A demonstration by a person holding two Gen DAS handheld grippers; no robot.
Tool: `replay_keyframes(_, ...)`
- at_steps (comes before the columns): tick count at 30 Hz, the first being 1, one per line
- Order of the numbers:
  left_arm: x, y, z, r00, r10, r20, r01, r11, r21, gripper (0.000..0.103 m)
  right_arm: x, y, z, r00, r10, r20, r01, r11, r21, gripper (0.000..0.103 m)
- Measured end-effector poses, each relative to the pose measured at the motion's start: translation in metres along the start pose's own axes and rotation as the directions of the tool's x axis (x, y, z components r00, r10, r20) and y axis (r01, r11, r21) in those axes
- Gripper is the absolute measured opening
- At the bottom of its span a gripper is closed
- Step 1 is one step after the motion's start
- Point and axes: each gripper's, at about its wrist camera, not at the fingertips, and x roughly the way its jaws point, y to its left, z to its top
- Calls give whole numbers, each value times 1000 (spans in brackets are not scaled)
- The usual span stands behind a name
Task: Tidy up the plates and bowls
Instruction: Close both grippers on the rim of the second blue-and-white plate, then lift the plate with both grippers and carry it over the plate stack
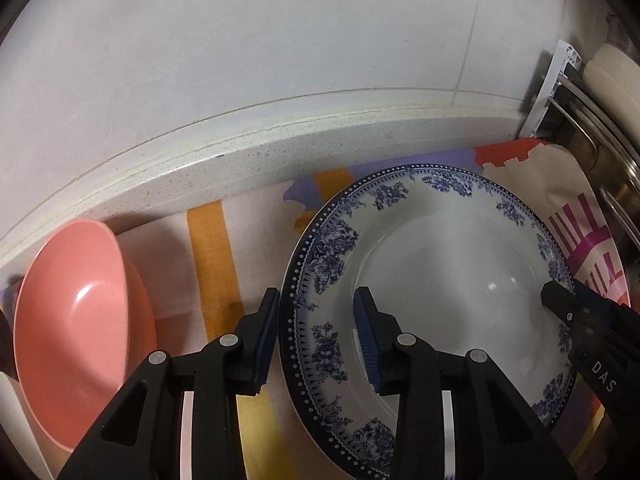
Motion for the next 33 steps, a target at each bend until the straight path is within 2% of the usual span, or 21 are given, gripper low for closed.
replay_keyframes(5,-8,-3,-1,1000,-6,19,6,1000,9,36,-9,-2,-6,1000,-13,22,13,1000,9,36)
replay_keyframes(11,-37,2,-11,999,-11,45,10,1000,21,36,-32,-3,-15,999,-19,36,18,999,31,36)
replay_keyframes(23,-122,26,-36,994,-27,102,30,999,-21,36,-107,16,-33,995,-32,95,30,999,19,36)
replay_keyframes(33,-183,68,-69,989,13,149,1,996,-93,36,-165,51,-60,989,-7,146,12,999,-33,36)
